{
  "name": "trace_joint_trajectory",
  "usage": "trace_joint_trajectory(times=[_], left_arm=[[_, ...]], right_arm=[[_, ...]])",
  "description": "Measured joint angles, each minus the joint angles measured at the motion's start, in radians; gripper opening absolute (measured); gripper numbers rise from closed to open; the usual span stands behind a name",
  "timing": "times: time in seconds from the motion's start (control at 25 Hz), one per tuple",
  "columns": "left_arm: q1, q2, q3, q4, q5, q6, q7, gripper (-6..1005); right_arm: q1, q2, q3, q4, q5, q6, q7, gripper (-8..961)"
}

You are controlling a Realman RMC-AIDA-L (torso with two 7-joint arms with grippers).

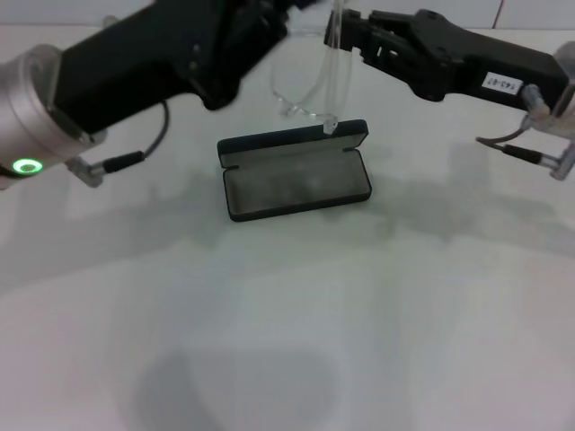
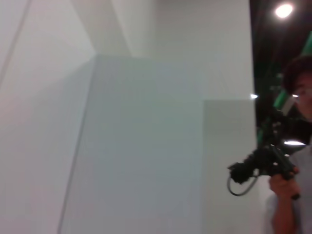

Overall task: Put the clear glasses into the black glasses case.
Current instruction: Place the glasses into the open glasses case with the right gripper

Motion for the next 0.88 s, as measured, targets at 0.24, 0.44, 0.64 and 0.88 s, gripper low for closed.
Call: trace_joint_trajectory(times=[0.24,0.44,0.64,0.88], left_arm=[[-0.017,0.000,0.023,-0.006,0.003,-0.001,0.000,39],[-0.016,0.000,0.018,-0.009,0.004,-0.008,0.000,39],[-0.007,0.000,0.015,-0.007,0.004,-0.009,0.000,39],[0.011,0.001,0.012,-0.001,-0.009,-0.001,0.000,40]], right_arm=[[0.022,0.003,-0.037,0.000,-0.005,0.003,0.000,58],[0.024,0.003,-0.082,-0.028,-0.007,0.001,0.000,58],[0.008,0.000,-0.093,-0.051,-0.006,0.007,0.000,58],[-0.012,-0.006,-0.045,-0.052,-0.008,0.017,0.000,58]])
